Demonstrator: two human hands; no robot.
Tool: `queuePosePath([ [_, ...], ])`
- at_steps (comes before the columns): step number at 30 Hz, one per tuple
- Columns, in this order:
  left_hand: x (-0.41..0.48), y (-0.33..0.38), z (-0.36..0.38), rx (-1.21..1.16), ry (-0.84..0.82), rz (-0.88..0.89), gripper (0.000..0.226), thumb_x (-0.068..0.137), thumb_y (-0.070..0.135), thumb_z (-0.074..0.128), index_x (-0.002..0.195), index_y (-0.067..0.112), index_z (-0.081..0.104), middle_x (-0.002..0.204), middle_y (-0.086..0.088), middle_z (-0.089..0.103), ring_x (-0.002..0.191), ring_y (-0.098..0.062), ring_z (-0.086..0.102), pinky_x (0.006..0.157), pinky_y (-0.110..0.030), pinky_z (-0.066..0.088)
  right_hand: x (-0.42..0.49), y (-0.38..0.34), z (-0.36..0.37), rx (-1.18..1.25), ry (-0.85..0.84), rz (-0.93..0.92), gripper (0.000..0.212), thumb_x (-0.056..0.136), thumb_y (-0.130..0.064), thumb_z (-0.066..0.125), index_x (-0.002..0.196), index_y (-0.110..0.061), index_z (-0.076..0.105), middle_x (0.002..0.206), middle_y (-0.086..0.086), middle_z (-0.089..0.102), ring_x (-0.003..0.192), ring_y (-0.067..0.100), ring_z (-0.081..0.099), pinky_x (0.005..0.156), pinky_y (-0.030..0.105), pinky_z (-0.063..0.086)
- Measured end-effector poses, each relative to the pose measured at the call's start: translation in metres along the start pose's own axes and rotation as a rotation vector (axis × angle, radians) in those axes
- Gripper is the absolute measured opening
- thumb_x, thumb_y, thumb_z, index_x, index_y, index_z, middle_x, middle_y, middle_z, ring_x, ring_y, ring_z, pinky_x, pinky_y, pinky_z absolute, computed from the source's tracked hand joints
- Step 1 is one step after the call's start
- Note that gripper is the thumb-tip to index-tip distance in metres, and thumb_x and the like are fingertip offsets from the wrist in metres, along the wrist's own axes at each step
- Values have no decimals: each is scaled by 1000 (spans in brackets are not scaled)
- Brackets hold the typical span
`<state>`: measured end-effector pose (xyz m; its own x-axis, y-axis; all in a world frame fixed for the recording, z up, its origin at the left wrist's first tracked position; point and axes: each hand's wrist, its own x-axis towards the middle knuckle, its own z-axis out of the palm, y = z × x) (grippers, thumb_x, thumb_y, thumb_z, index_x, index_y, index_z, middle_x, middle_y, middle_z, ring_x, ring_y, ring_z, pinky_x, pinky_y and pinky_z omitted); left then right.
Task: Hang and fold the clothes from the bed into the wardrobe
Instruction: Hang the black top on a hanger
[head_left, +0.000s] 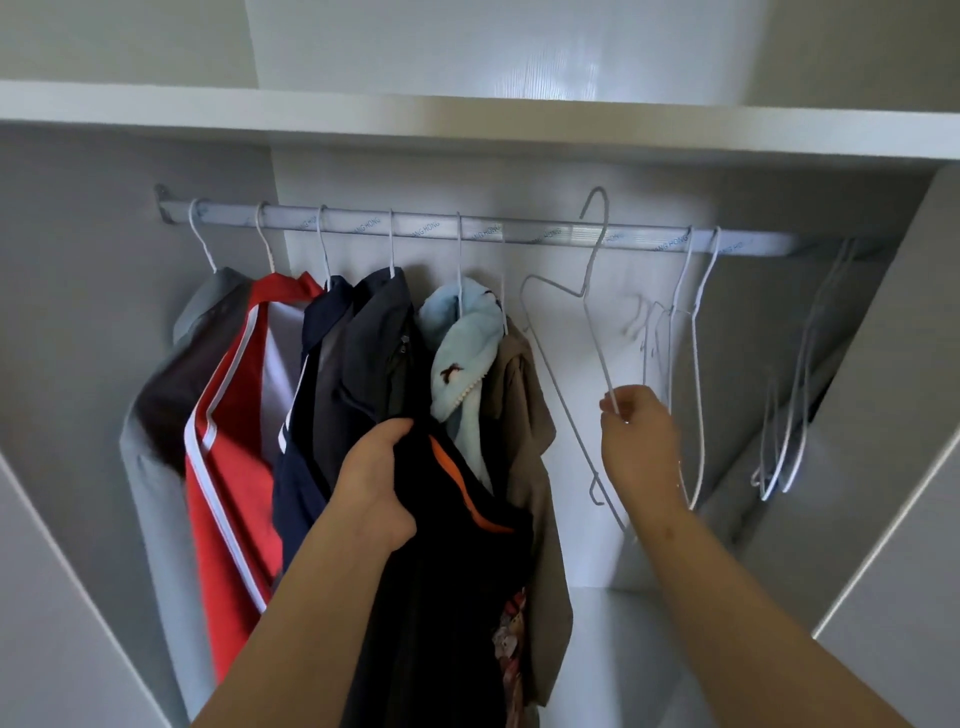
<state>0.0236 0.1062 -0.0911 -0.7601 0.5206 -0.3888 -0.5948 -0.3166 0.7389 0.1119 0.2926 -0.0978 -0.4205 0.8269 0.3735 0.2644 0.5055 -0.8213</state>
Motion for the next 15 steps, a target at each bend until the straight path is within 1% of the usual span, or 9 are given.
queuePosePath([
  [1,-4,0,-3,13,-19,-4,27,90,27,53,92,5,68,70,-12,72,64,-27,69,55,-32,51,-11,3,0,14,-3,17,16,93,-9,48,106,-11,59,97,5,61,83,18,52,75,25,39],
  [2,-8,-1,-6,32,-29,-5,26,91,26,53,89,5,68,68,-12,71,59,-25,69,53,-31,51,-21,6,0,33,-6,35,12,93,-9,50,100,-13,58,91,3,60,82,19,53,75,25,39],
  [3,-13,-2,-10,55,-32,0,25,91,26,53,87,6,68,67,-11,71,57,-24,69,53,-31,51,-33,9,-1,61,-12,54,10,91,-8,50,93,-16,56,85,1,59,78,18,55,71,25,40],
  [5,-20,-5,-20,104,-15,24,22,89,25,56,89,7,68,72,-11,72,64,-26,69,58,-32,51,-58,16,-3,94,-32,78,17,88,-5,48,80,-20,49,75,0,56,66,14,52,56,24,41],
  [7,-28,-9,-33,150,-5,55,20,88,24,57,91,7,68,73,-10,72,70,-25,68,60,-32,51,-85,20,-6,103,-29,100,21,85,-2,46,72,-19,46,69,2,54,58,13,46,51,23,38],
  [10,-43,-19,-53,186,-34,50,19,88,20,57,78,8,67,61,-7,71,53,-19,68,50,-25,50,-136,27,-10,150,53,178,16,80,3,47,67,-7,43,61,4,46,56,15,39,52,26,33],
  [11,-48,-23,-59,184,-40,44,20,88,19,56,74,8,66,60,-8,70,51,-18,67,48,-24,50,-153,30,-12,186,80,187,16,79,5,48,67,-3,42,59,4,43,55,14,36,50,25,31],
  [13,-57,-31,-70,197,-40,37,20,88,18,56,73,9,66,63,-9,69,54,-19,67,50,-25,50,-186,38,-18,264,110,176,19,78,9,50,65,-1,41,56,2,38,51,10,33,46,18,30],
  [15,-64,-38,-80,253,-53,35,15,87,19,57,78,12,67,63,-6,71,57,-17,68,54,-26,49,-209,41,-23,342,80,205,20,80,9,52,69,-7,46,55,0,41,47,6,36,44,12,33],
])
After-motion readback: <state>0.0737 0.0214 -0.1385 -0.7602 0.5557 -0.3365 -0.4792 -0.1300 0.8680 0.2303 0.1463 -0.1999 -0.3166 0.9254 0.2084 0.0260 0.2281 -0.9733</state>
